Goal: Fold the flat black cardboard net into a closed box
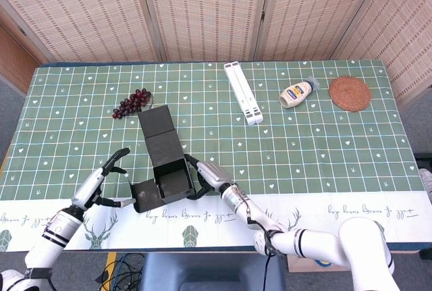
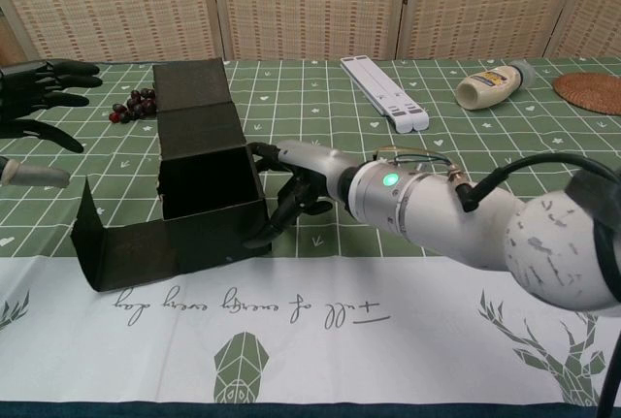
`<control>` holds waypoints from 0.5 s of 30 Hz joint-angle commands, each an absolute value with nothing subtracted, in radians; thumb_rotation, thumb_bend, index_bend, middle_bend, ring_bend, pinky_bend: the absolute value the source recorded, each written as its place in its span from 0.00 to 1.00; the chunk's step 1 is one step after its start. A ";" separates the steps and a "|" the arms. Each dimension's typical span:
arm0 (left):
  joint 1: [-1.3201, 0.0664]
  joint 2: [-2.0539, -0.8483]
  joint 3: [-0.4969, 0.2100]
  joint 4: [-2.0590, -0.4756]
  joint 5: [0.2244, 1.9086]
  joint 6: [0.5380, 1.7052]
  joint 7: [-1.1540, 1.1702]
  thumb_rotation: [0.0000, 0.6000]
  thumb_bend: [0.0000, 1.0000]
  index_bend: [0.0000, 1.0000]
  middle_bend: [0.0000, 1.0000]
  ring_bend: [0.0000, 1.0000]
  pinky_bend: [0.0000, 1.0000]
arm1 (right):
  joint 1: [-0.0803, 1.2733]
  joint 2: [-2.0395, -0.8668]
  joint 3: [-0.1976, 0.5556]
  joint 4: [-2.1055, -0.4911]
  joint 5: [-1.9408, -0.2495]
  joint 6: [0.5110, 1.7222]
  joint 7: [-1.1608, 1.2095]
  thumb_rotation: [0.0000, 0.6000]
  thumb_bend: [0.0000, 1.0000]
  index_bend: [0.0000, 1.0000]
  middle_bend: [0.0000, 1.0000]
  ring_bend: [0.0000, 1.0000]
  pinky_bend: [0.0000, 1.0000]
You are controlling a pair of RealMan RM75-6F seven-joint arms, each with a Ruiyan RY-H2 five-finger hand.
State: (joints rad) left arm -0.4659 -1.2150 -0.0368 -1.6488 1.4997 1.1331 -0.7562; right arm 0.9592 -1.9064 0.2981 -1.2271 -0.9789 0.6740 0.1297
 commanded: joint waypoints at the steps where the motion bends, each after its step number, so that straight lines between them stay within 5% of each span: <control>1: -0.460 -1.216 -0.042 -1.647 1.491 1.142 -0.755 1.00 0.00 0.07 0.05 0.00 0.26 | 0.958 -1.932 0.309 -1.202 -0.978 0.686 0.137 1.00 0.03 0.00 0.19 0.73 0.98; 15: -0.385 -1.273 -0.118 -1.582 1.388 1.295 -0.535 1.00 0.00 0.06 0.05 0.00 0.26 | 0.851 -1.816 0.372 -1.346 -1.042 0.758 0.289 1.00 0.17 0.15 0.31 0.75 1.00</control>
State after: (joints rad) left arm -0.4020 -1.2608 -0.1015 -1.5950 1.4068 1.2693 -0.5575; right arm 0.8781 -1.8481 0.3586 -1.3093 -1.0176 0.7382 0.2524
